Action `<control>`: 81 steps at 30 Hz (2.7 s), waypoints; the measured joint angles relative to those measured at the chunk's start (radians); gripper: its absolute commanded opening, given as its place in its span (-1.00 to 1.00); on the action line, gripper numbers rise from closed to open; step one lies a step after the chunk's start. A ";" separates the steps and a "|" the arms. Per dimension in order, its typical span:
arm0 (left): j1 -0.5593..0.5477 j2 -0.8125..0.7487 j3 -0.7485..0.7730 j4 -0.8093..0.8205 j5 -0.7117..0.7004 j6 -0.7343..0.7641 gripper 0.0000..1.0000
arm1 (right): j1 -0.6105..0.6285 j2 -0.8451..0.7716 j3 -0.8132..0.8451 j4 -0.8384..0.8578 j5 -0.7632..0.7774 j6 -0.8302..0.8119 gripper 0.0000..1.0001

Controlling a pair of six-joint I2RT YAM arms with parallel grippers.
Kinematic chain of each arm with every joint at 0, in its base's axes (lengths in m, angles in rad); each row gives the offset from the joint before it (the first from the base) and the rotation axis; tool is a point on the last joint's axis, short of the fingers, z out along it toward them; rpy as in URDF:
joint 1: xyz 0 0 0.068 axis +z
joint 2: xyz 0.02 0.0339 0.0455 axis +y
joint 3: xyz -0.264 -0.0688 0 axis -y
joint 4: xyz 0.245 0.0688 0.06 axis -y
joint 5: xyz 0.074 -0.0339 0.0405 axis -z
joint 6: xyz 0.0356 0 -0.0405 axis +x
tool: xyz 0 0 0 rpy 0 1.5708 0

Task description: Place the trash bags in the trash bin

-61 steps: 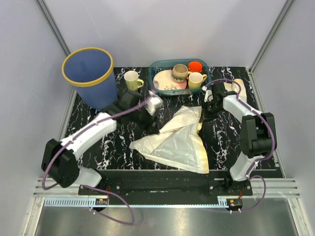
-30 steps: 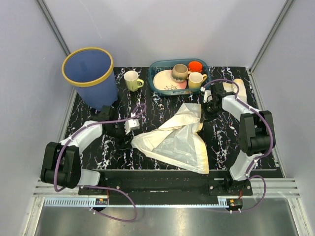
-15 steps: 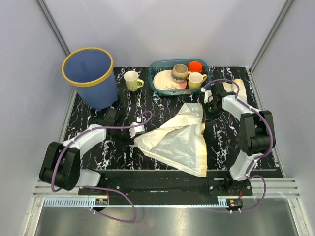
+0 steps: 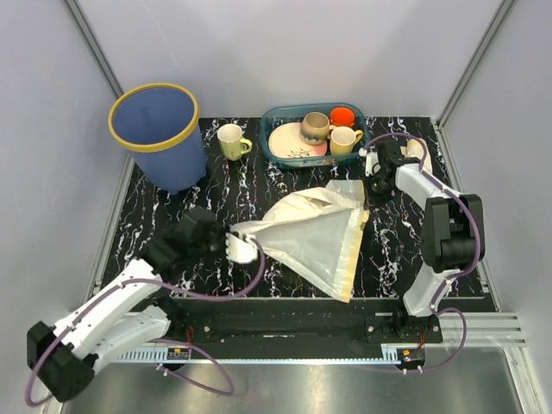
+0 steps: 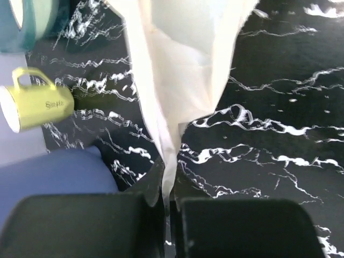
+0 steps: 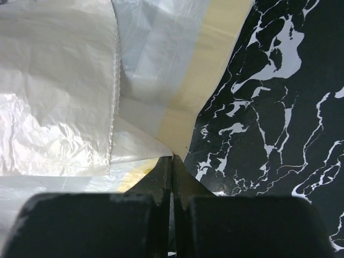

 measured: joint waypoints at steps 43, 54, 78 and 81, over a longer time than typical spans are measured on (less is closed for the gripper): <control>0.151 0.908 0.484 -0.267 0.525 -0.875 0.75 | -0.008 -0.158 -0.119 0.069 -0.127 -0.243 -1.00; 0.150 0.980 0.465 -0.228 0.531 -0.961 -0.31 | -0.008 -0.160 -0.127 0.069 -0.126 -0.262 -1.00; 0.242 0.638 0.333 -0.180 0.378 -0.978 -1.00 | -0.006 -0.167 -0.198 0.113 -0.019 -0.355 -1.00; 0.290 0.557 0.333 -0.193 0.316 -0.974 -1.00 | -0.010 -0.183 -0.217 0.112 0.003 -0.373 -1.00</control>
